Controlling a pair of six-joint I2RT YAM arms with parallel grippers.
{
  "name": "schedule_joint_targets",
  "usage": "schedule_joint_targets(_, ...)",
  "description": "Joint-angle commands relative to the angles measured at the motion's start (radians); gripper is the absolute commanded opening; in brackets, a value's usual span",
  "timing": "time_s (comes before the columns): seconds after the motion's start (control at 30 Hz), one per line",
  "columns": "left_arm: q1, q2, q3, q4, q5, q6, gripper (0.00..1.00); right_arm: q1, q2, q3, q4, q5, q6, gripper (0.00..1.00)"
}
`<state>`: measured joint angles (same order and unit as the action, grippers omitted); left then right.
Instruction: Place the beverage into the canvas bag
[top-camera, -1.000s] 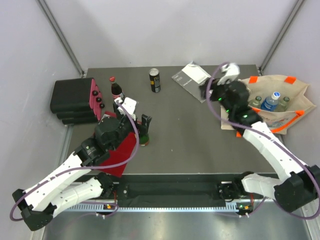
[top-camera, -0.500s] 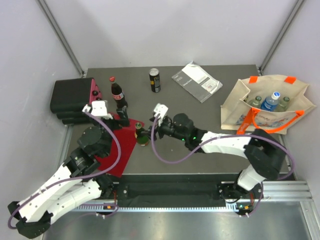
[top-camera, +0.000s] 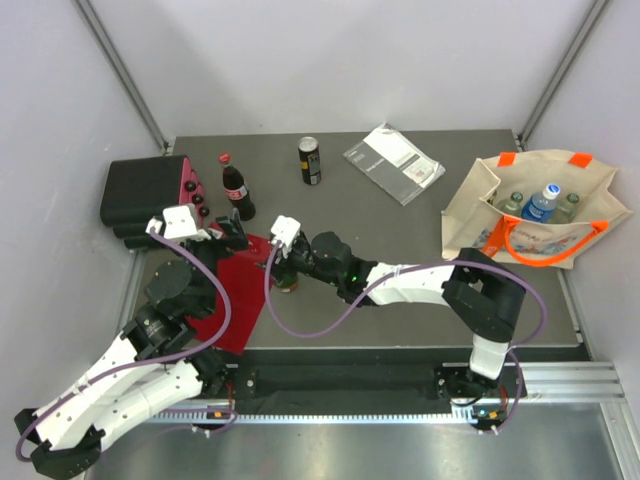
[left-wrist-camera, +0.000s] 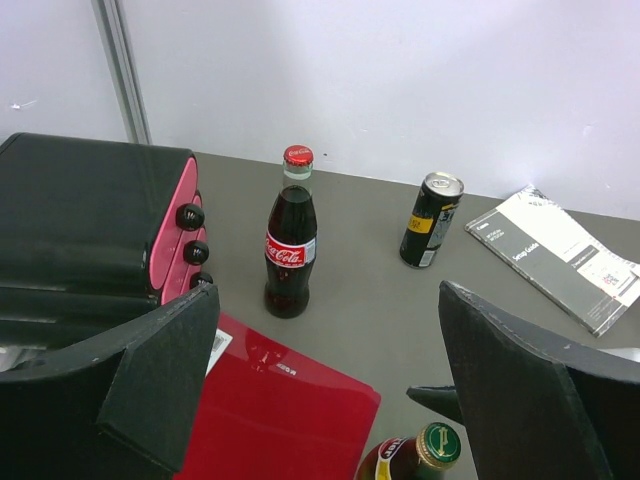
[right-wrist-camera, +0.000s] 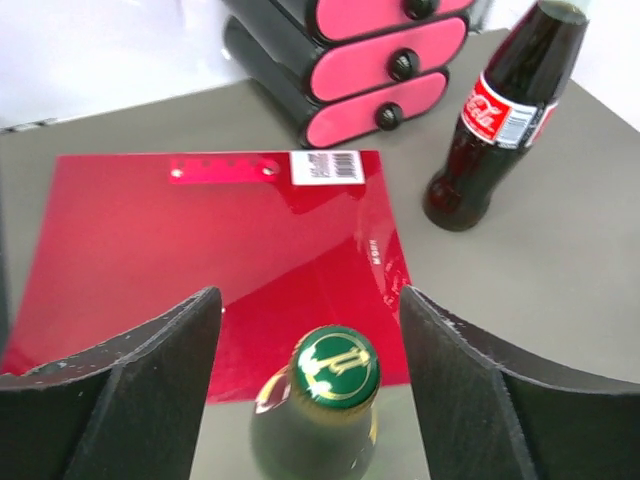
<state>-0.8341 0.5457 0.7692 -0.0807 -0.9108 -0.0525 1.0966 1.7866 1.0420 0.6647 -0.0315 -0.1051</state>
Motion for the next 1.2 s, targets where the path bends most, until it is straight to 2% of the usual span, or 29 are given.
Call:
schedule_joint_targets(0.0,0.000,0.000,-0.008,0.053,-0.008,0.000,0.95,0.013,0.049,0.062,0.049,0.070,-0.031,0.70)
schedule_joint_targets(0.2,0.000,0.002,-0.011,0.055,0.001,0.000,0.95,0.023,0.063,0.032,0.044,0.127,-0.034,0.65)
schedule_joint_targets(0.3,0.000,0.007,-0.011,0.055,0.013,0.000,0.95,0.026,0.051,0.001,0.068,0.151,-0.034,0.47)
schedule_joint_targets(0.33,0.000,0.013,-0.011,0.053,0.013,0.000,0.95,0.026,0.045,-0.010,0.078,0.175,-0.034,0.37)
schedule_joint_targets(0.4,0.000,0.013,-0.011,0.053,0.013,0.002,0.95,0.026,0.022,-0.034,0.093,0.197,-0.039,0.29)
schedule_joint_targets(0.43,-0.002,0.016,-0.013,0.053,0.015,0.002,0.95,0.026,0.014,-0.039,0.093,0.218,-0.044,0.21)
schedule_joint_targets(0.5,0.000,0.014,-0.013,0.055,0.016,0.003,0.95,0.026,-0.004,-0.049,0.082,0.232,-0.061,0.13)
schedule_joint_targets(0.53,0.000,0.014,-0.013,0.053,0.016,0.005,0.95,0.026,-0.010,-0.053,0.069,0.248,-0.067,0.04)
schedule_joint_targets(0.57,-0.002,0.014,-0.015,0.053,0.018,0.005,0.95,0.025,-0.024,-0.057,0.064,0.260,-0.071,0.00)
schedule_joint_targets(0.83,-0.002,0.025,-0.015,0.052,0.044,0.006,0.95,-0.009,-0.151,-0.091,-0.059,0.380,-0.036,0.00)
schedule_joint_targets(1.0,-0.002,0.037,-0.013,0.047,0.062,0.006,0.95,-0.122,-0.291,-0.065,-0.236,0.317,0.073,0.00)
schedule_joint_targets(1.17,0.000,0.040,-0.011,0.042,0.069,0.006,0.95,-0.213,-0.421,-0.014,-0.411,0.297,0.097,0.00)
